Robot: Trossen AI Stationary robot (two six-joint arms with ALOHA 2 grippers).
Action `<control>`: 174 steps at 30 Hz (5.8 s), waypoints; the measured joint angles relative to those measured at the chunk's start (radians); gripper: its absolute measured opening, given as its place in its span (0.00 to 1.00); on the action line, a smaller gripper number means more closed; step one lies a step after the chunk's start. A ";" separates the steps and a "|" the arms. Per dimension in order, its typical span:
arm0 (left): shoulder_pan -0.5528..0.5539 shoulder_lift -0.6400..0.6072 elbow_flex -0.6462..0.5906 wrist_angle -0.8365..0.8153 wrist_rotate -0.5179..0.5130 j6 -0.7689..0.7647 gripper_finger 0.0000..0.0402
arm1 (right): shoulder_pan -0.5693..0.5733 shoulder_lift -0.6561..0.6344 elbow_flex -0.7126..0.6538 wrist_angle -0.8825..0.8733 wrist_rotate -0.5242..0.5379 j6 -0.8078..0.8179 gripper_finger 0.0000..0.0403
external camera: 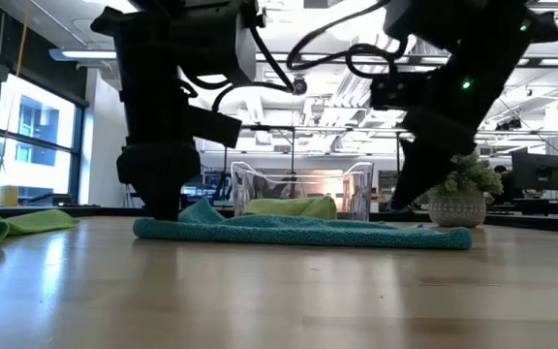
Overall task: Roll microfiber towels into tight, uniform cylinder then place into a basket
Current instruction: Roll the blue microfiber cloth
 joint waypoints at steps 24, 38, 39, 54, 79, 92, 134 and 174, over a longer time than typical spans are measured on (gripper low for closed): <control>-0.013 -0.072 0.021 0.042 -0.104 0.139 0.23 | 0.019 0.100 0.003 -0.007 -0.169 -0.042 0.30; 0.121 -0.024 -0.061 0.168 -0.129 0.143 0.21 | 0.168 0.018 -0.006 0.061 -0.275 -0.047 0.30; 0.128 -0.024 -0.065 0.175 -0.135 0.155 0.21 | 0.174 -0.008 -0.004 0.068 -0.275 -0.062 0.30; 0.117 -0.057 0.085 0.201 0.000 0.403 0.16 | 0.114 -0.153 -0.002 -0.052 -0.080 -0.233 0.30; -0.095 -0.061 -0.166 0.342 -0.160 -0.236 0.05 | 0.001 0.032 0.000 0.057 -0.238 -0.665 0.30; 0.058 -0.058 -0.169 0.402 -0.153 0.380 0.05 | 0.089 0.136 0.000 0.336 -0.276 -0.471 0.30; -0.295 -0.033 -0.164 0.669 -0.067 0.466 0.43 | 0.214 -0.130 0.000 0.053 -0.237 -0.452 0.30; -0.313 0.042 -0.165 0.835 -0.197 0.414 0.01 | 0.216 -0.123 -0.315 0.731 -0.138 -0.568 0.43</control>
